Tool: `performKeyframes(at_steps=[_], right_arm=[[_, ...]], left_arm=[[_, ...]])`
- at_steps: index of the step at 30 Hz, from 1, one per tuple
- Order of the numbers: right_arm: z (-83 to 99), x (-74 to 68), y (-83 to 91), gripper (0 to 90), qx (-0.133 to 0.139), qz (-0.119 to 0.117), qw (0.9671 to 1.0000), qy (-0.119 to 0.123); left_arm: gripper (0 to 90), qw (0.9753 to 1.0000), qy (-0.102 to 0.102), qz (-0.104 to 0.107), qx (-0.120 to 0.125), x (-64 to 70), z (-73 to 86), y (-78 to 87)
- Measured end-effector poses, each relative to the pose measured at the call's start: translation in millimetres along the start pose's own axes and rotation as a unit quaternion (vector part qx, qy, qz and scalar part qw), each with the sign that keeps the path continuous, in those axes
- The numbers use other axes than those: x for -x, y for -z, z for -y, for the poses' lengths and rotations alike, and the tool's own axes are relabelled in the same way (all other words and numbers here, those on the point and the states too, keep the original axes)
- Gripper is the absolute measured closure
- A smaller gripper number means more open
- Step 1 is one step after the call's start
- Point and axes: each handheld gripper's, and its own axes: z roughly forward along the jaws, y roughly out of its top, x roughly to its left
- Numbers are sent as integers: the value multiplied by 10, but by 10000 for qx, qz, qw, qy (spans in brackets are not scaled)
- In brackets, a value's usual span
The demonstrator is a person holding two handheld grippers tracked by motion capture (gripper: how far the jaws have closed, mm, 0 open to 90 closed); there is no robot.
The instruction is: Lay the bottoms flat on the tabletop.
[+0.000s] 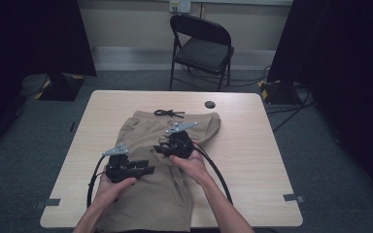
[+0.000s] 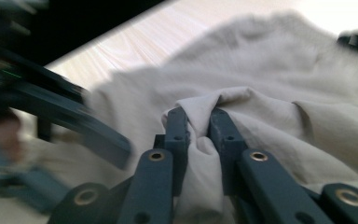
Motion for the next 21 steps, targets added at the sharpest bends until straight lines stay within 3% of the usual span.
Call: performKeyframes(at_steps=[4, 7, 11, 16, 18, 21], right_arm=[[133, 57, -203, 703, -407, 149, 9991, 34], [200, 66, -170, 577, -456, 124, 9989, 5], [159, 77, 162, 451, -69, 124, 9999, -5], [174, 225, 727, 444, 427, 393, 9982, -141], [266, 324, 862, 454, 432, 512, 9973, -292], [481, 407, 874, 463, 210, 648, 9966, -462]], left_arm=[[525, 9999, 108, -59, -16, -52, 44, -16], [524, 9999, 129, -83, -33, -72, 53, -15], [519, 9999, 91, -126, -72, -77, 54, -28], [519, 9998, 84, -168, -117, -68, 63, -71], [519, 9997, 71, -175, -135, -68, 64, -87], [521, 9997, 53, -183, -148, -51, 64, -98]])
